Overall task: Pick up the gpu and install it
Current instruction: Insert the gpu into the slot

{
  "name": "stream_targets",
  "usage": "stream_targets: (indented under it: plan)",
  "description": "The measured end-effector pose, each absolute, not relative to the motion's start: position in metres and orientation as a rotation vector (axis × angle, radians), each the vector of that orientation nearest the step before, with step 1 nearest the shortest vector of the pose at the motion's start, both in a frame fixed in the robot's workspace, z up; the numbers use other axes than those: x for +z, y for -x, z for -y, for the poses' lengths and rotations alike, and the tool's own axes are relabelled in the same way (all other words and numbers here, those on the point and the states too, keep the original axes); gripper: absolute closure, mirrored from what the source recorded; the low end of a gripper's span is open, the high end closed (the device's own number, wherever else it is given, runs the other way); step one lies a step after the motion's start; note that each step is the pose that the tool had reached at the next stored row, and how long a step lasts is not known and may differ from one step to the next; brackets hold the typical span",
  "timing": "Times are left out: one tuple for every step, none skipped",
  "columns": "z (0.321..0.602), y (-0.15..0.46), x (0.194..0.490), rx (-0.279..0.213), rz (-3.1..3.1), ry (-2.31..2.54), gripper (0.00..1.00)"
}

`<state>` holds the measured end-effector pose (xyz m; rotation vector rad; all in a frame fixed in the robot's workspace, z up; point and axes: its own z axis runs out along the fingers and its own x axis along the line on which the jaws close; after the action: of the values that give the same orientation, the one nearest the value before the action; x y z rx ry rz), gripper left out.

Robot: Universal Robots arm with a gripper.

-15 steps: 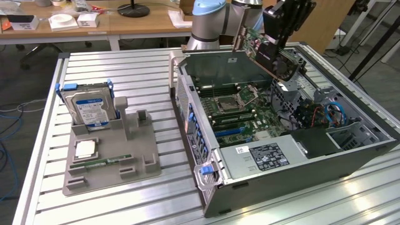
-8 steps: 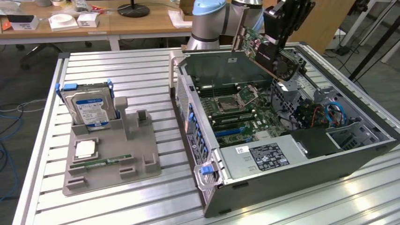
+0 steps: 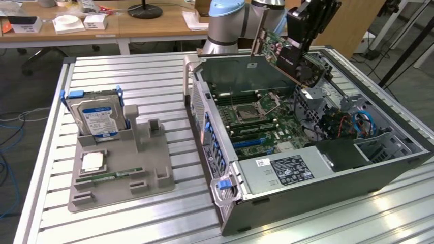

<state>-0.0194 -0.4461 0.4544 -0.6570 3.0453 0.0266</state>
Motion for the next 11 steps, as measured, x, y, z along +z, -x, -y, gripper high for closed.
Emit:
stream_targets:
  plan:
    - [0.4461, 0.0194, 0.4544, 0.027, -3.044, 0.662, 0.75]
    - [0.4461, 0.0194, 0.4544, 0.027, -3.043, 0.666, 0.75]
    - [0.4461, 0.0194, 0.4544, 0.027, -3.042, 0.671, 0.75]
    - [0.4461, 0.0194, 0.4544, 0.027, -3.041, 0.676, 0.75]
    - [0.4461, 0.0194, 0.4544, 0.027, -3.04, 0.681, 0.75]
    - [0.4461, 0.0194, 0.4544, 0.027, -3.039, 0.686, 0.75]
    - [0.4461, 0.0194, 0.4544, 0.027, -3.038, 0.691, 0.75]
    - [0.4461, 0.0194, 0.4544, 0.027, -3.037, 0.696, 0.75]
    - [0.4461, 0.0194, 0.4544, 0.027, -3.036, 0.701, 0.75]
    - [0.4461, 0.0194, 0.4544, 0.027, -3.035, 0.706, 0.75]
    - [0.4461, 0.0194, 0.4544, 0.027, -3.034, 0.711, 0.75]
